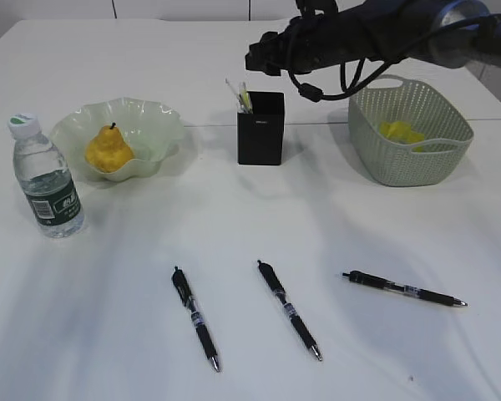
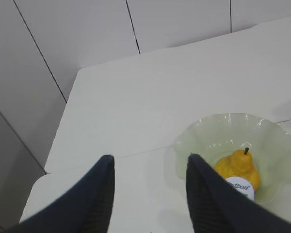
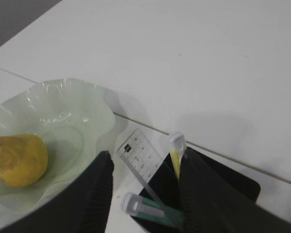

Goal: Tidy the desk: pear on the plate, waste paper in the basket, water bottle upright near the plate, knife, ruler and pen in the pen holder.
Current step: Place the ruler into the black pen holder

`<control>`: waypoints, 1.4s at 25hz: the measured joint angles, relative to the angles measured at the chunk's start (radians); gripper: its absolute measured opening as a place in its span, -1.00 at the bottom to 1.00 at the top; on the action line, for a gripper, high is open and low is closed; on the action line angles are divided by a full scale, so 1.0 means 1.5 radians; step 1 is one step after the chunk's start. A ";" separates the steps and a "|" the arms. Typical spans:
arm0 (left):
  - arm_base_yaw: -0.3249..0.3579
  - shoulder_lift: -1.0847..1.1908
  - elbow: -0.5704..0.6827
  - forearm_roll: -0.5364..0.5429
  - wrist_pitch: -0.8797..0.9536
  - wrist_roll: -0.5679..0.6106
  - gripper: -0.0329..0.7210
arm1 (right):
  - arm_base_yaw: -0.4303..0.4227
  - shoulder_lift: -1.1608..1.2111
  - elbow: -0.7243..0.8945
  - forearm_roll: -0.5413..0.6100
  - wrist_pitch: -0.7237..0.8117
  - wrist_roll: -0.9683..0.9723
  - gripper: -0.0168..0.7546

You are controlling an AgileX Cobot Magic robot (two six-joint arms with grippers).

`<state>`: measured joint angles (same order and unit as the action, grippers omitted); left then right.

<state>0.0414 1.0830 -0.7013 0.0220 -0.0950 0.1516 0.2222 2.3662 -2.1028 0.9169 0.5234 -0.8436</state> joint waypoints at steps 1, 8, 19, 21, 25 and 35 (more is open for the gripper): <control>0.000 0.000 0.000 0.000 0.000 0.000 -0.01 | -0.001 -0.005 0.000 -0.025 0.014 0.021 -0.08; 0.000 0.000 0.000 0.000 -0.002 0.000 -0.01 | -0.003 -0.018 0.000 -0.165 0.108 0.136 -0.08; 0.000 0.000 0.000 0.000 -0.017 0.000 -0.01 | -0.003 -0.044 0.000 -0.348 0.246 0.247 -0.08; 0.000 0.000 0.000 0.000 -0.017 0.000 -0.01 | -0.003 -0.051 0.000 -0.368 0.265 0.256 -0.08; 0.000 0.000 0.000 0.000 -0.017 0.000 -0.01 | -0.003 -0.064 0.000 -0.398 0.311 0.266 -0.08; 0.000 0.000 0.000 0.000 -0.017 0.000 -0.01 | -0.003 -0.080 0.000 -0.441 0.422 0.269 -0.08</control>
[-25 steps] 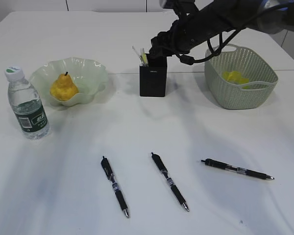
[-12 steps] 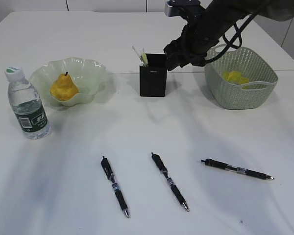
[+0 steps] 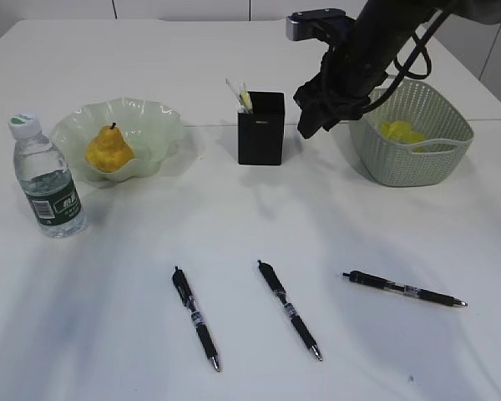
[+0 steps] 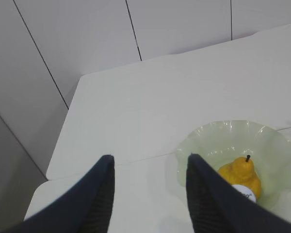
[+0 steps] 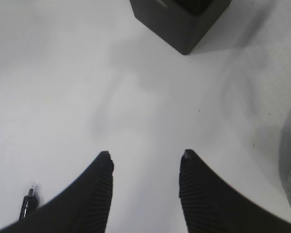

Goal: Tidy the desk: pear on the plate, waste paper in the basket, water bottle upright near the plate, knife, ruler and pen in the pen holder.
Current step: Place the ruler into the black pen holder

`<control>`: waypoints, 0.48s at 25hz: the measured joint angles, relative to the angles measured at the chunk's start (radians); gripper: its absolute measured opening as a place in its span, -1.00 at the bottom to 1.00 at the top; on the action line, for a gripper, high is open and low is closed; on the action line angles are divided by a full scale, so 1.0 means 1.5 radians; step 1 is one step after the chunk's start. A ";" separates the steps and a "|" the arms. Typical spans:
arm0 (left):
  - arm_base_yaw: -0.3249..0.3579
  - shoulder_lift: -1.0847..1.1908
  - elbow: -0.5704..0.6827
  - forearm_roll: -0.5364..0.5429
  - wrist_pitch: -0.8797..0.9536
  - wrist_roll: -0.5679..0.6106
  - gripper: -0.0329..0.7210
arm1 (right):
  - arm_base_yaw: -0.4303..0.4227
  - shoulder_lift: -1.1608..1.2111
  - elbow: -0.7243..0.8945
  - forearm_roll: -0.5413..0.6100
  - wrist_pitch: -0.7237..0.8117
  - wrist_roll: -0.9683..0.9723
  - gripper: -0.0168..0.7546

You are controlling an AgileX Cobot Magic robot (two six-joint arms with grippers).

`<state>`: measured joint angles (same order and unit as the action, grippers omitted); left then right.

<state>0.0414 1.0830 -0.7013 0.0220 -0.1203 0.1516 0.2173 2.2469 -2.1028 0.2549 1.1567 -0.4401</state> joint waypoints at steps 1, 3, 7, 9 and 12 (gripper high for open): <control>0.000 0.000 0.000 0.000 0.000 0.000 -0.01 | 0.000 -0.002 0.000 -0.004 0.008 0.000 -0.08; 0.000 0.000 0.000 0.000 0.000 0.000 -0.01 | 0.000 -0.003 0.000 -0.011 0.023 -0.002 -0.08; 0.000 0.000 0.000 0.000 0.000 0.000 -0.01 | 0.000 -0.008 0.000 -0.016 0.044 -0.020 -0.08; 0.000 0.000 0.000 0.000 0.000 0.000 -0.01 | 0.000 -0.016 0.000 -0.018 0.045 -0.025 -0.08; 0.000 0.000 0.000 0.000 0.000 0.000 -0.01 | 0.000 -0.031 0.000 -0.021 0.046 -0.025 -0.08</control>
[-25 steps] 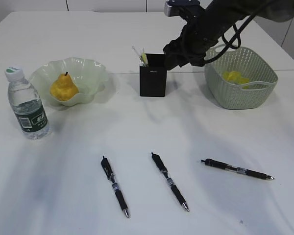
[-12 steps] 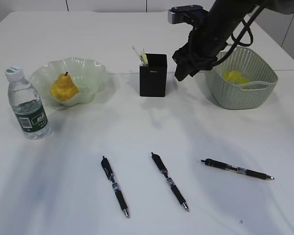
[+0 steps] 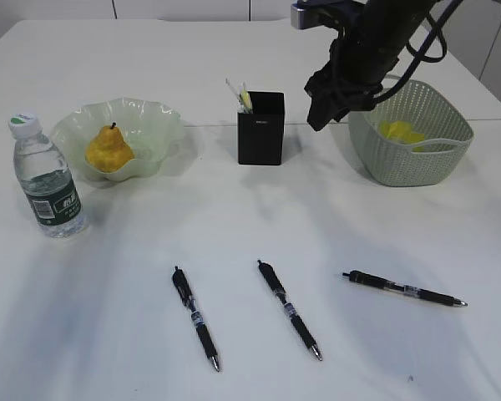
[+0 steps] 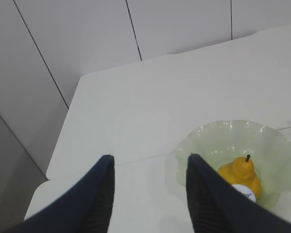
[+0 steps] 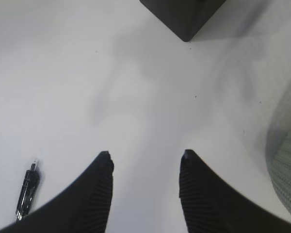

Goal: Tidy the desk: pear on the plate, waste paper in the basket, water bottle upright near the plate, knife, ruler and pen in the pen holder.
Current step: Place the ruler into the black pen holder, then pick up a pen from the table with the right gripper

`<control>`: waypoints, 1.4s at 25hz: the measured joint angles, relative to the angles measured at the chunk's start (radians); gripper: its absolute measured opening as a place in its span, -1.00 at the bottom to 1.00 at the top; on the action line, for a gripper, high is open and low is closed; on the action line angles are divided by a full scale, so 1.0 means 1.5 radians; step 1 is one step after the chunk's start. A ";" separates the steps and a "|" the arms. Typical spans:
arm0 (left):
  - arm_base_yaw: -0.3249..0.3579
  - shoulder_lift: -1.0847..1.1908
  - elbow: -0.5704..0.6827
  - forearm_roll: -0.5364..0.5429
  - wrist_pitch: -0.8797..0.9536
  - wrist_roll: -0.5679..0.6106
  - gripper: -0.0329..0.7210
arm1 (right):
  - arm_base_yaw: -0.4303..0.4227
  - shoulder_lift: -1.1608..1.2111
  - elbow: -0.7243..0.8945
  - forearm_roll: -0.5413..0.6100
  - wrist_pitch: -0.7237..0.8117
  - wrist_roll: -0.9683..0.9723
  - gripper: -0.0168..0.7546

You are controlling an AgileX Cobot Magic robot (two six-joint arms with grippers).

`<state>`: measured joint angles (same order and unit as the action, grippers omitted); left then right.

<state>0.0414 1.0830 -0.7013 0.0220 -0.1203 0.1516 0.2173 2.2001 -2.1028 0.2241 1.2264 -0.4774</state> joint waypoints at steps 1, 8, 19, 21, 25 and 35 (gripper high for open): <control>0.000 0.000 0.000 0.000 0.000 0.000 -0.01 | 0.000 -0.003 0.000 0.000 0.000 0.000 -0.08; 0.000 0.000 0.000 0.000 0.000 0.000 -0.01 | 0.000 -0.017 0.000 -0.030 0.004 0.018 -0.08; 0.001 0.000 0.000 0.000 0.000 0.000 -0.01 | 0.013 -0.041 0.000 -0.065 0.008 0.070 -0.08; 0.001 0.000 0.000 0.000 0.000 0.000 -0.01 | 0.013 -0.041 0.003 -0.066 0.008 0.080 -0.08; 0.001 0.000 0.000 0.000 0.000 0.000 -0.01 | 0.013 -0.052 0.040 -0.061 0.008 0.086 -0.08; 0.001 0.000 0.000 0.000 0.000 0.000 -0.01 | 0.013 -0.091 0.169 -0.042 -0.022 0.083 -0.08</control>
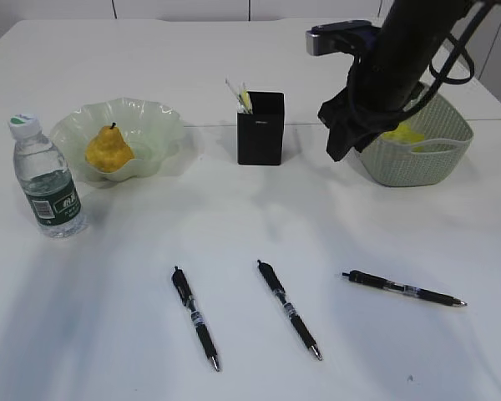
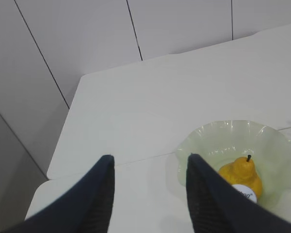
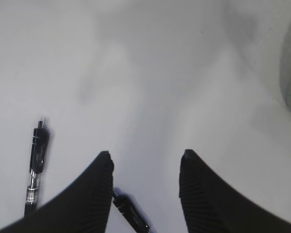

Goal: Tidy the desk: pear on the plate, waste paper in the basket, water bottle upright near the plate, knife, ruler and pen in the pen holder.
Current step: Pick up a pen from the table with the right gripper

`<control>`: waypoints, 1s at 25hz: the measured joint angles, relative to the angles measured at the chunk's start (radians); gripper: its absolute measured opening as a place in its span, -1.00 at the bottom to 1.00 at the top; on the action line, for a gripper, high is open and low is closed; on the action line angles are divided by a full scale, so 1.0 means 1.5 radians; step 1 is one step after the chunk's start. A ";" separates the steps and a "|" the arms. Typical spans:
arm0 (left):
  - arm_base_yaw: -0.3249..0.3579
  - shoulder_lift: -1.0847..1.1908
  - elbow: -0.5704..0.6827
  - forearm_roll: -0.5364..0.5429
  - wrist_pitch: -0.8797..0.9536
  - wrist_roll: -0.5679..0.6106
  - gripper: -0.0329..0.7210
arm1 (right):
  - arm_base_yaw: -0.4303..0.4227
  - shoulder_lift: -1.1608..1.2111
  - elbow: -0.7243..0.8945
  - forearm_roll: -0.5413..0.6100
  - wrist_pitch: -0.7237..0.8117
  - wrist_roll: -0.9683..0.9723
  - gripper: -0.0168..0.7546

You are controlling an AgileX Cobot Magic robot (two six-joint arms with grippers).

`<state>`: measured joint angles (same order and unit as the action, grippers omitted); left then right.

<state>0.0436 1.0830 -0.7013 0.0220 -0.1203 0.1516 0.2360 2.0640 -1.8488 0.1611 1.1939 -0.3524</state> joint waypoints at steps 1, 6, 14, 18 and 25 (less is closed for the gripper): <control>0.000 0.000 0.000 0.000 0.000 0.000 -0.01 | 0.000 -0.003 0.013 0.004 -0.009 -0.004 -0.08; 0.000 0.000 0.000 0.000 0.000 0.000 -0.01 | 0.000 -0.030 0.085 0.012 -0.077 -0.034 -0.08; 0.000 0.000 0.000 0.000 0.000 0.000 -0.01 | 0.000 -0.103 0.204 0.016 -0.224 -0.072 -0.08; 0.000 0.000 0.000 0.000 -0.001 0.000 -0.01 | 0.000 -0.122 0.255 0.017 -0.268 -0.088 -0.08; 0.000 0.000 0.000 0.000 -0.002 0.000 -0.01 | 0.000 -0.124 0.302 0.019 -0.286 -0.095 -0.08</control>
<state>0.0436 1.0830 -0.7013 0.0220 -0.1238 0.1516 0.2360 1.8787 -1.3957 0.1900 0.7645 -0.4951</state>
